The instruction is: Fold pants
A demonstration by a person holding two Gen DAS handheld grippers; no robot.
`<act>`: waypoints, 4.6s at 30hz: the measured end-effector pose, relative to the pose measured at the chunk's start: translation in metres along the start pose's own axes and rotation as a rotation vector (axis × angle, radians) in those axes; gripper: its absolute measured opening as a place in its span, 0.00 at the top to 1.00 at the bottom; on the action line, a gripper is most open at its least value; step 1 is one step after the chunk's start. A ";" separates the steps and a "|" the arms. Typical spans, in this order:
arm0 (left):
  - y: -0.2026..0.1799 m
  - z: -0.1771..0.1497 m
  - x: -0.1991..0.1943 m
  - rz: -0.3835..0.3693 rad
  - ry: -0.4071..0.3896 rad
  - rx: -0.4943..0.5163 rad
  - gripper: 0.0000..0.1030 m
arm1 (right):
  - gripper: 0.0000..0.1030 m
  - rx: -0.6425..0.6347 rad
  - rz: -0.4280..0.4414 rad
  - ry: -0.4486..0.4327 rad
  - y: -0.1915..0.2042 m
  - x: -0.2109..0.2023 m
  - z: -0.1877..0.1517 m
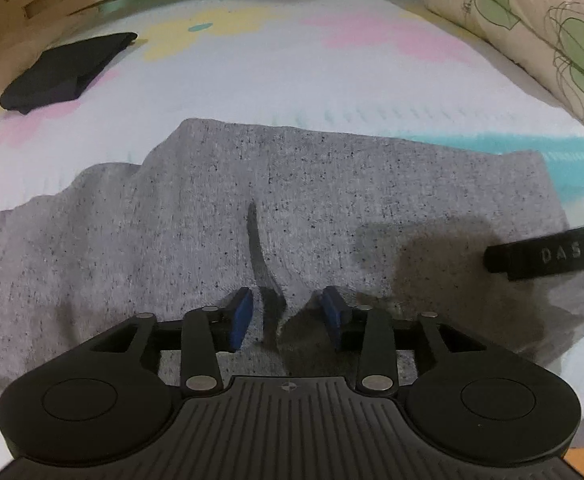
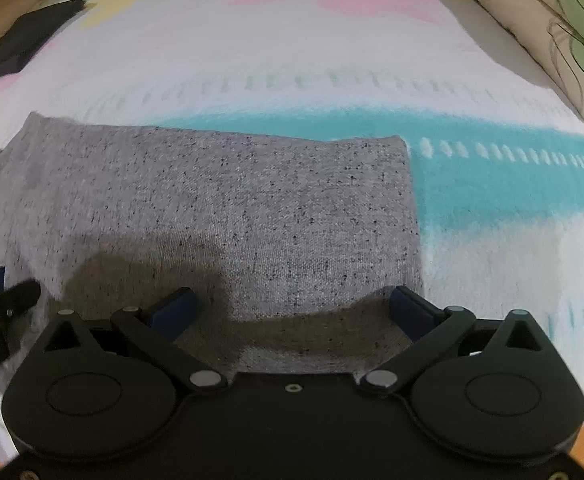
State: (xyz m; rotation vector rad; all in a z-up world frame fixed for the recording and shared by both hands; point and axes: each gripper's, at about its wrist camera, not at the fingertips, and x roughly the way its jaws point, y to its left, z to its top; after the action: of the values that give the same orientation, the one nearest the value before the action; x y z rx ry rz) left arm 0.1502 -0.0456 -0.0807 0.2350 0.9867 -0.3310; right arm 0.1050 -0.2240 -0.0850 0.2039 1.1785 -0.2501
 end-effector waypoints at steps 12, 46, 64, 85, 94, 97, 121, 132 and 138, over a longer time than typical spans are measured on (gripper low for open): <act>0.010 -0.004 0.006 0.108 -0.023 -0.087 0.14 | 0.01 0.168 -0.092 0.102 0.016 0.007 0.026; 0.054 -0.006 -0.072 0.231 -0.209 -0.128 0.12 | 0.02 0.044 -0.056 -0.042 0.057 -0.003 0.010; 0.211 -0.072 -0.070 0.177 -0.097 -0.732 0.12 | 0.01 0.029 -0.036 -0.036 0.046 -0.012 -0.003; 0.255 -0.076 -0.027 0.110 -0.277 -0.927 0.65 | 0.01 0.004 -0.028 -0.039 0.049 -0.008 0.004; 0.210 -0.044 -0.083 0.156 -0.436 -0.685 0.84 | 0.11 -0.035 -0.004 -0.033 0.046 -0.012 0.013; 0.182 -0.032 -0.113 0.141 -0.513 -0.576 0.84 | 0.16 -0.073 0.020 -0.045 0.044 -0.019 0.015; -0.135 0.009 -0.033 -0.110 -0.324 0.304 0.65 | 0.20 0.409 -0.063 -0.095 -0.137 -0.040 0.049; -0.110 0.000 -0.072 -0.319 -0.395 0.402 0.57 | 0.20 0.371 -0.080 -0.107 -0.148 -0.042 0.056; -0.061 0.022 -0.086 -0.514 -0.448 0.171 0.40 | 0.20 0.365 -0.029 -0.091 -0.159 -0.047 0.052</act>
State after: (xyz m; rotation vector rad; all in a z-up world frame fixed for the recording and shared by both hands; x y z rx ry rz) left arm 0.1007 -0.0949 0.0011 0.0513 0.5613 -0.8993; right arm 0.0867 -0.3866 -0.0263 0.4899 1.0399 -0.4955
